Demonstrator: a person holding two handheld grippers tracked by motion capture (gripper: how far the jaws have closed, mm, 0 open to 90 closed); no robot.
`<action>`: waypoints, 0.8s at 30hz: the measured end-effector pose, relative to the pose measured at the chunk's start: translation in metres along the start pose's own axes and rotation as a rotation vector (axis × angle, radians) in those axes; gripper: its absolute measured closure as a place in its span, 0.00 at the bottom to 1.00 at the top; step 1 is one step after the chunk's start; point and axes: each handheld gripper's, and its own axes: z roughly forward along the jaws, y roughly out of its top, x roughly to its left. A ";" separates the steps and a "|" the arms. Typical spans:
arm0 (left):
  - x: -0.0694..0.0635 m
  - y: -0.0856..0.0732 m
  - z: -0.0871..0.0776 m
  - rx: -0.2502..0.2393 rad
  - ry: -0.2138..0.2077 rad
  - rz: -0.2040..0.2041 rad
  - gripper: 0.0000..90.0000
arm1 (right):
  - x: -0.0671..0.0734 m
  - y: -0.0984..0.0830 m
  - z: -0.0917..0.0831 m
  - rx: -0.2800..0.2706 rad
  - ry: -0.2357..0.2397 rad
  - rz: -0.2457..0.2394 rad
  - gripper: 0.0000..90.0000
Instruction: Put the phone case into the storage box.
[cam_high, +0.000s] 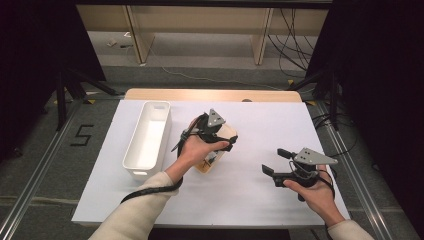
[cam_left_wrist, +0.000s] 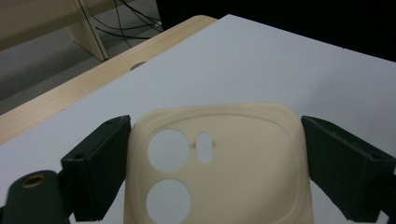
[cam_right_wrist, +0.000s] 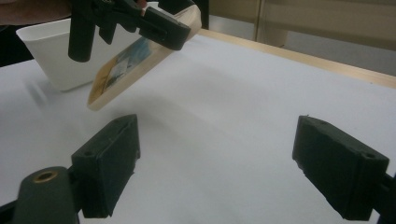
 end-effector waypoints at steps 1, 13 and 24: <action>0.000 0.000 -0.002 -0.003 0.005 0.001 0.13 | 0.000 0.000 0.000 0.000 -0.001 0.000 0.18; 0.001 0.002 -0.016 -0.031 0.026 -0.004 0.13 | 0.000 0.000 0.000 0.003 -0.002 0.001 0.18; 0.007 0.006 -0.035 -0.074 0.058 -0.020 0.13 | 0.000 0.000 0.000 0.004 -0.004 -0.001 0.18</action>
